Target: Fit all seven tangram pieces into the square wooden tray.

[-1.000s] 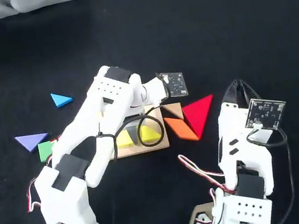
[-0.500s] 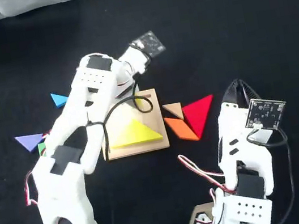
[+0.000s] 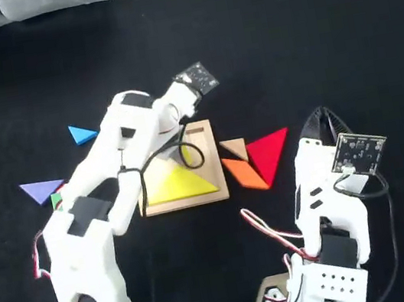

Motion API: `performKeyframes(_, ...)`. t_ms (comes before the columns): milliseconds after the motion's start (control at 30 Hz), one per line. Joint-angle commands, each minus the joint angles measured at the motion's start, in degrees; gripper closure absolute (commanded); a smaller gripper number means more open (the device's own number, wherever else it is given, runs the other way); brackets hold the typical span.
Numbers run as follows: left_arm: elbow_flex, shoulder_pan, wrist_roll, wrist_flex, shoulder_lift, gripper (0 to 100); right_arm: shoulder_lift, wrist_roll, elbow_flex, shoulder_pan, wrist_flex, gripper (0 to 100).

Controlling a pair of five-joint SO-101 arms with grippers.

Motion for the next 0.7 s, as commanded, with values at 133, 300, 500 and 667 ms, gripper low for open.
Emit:
performKeyframes(133,12.09,1.89,-4.13,-1.05,-14.77,66,0.48,-0.18,0.04,-0.88,-1.41,98.4)
performKeyframes(300,13.85,1.54,-3.87,-0.97,-19.6,66,0.48,-0.18,0.04,-0.88,-1.41,98.4)
performKeyframes(500,13.41,1.36,1.23,-0.62,-21.01,66,0.48,-0.18,0.04,-0.88,-1.32,98.4)
performKeyframes(667,13.93,-3.03,2.02,-1.14,-21.71,66,0.48,-0.18,0.04,-0.97,-1.14,98.4)
